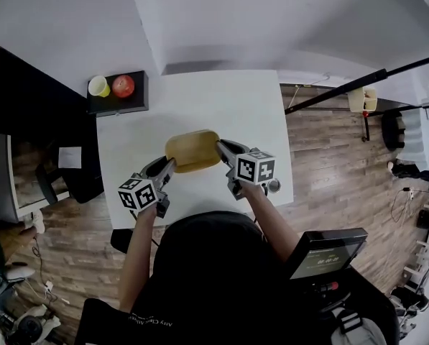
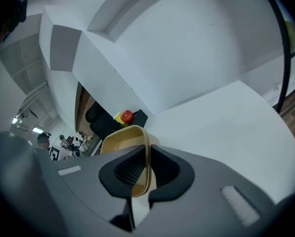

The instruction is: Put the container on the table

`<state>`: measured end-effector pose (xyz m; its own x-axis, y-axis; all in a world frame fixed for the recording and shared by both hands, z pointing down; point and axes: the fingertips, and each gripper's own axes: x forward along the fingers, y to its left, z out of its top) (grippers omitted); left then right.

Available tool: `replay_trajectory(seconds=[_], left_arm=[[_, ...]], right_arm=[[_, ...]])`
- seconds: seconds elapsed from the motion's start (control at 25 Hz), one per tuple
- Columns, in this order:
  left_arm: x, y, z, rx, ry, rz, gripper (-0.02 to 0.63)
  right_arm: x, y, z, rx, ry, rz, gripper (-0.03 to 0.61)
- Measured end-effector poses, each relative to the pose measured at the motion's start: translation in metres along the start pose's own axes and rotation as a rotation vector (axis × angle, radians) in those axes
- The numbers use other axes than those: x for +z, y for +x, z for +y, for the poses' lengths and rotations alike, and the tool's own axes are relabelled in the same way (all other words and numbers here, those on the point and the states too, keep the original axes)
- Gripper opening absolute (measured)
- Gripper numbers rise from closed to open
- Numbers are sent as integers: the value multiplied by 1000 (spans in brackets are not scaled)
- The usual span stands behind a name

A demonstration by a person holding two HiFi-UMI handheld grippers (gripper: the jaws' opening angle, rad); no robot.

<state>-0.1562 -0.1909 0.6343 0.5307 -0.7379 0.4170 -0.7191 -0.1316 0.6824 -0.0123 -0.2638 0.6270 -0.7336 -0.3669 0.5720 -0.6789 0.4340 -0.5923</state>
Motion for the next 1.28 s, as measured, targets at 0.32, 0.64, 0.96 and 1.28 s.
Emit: replay_trajectory(seconds=[0.32, 0.64, 0.96, 1.28], left_arm=[[11, 21, 33, 47, -16, 19, 84], [11, 41, 66, 108, -34, 47, 78], [2, 53, 81, 128, -51, 84, 78], [-5, 58, 89, 146, -65, 103, 81]], right_arm=[[7, 29, -12, -5, 20, 28, 52], [3, 58, -32, -55, 53, 71, 52], [-9, 77, -50, -60, 75, 105, 51], [-16, 85, -57, -70, 61, 131, 51]])
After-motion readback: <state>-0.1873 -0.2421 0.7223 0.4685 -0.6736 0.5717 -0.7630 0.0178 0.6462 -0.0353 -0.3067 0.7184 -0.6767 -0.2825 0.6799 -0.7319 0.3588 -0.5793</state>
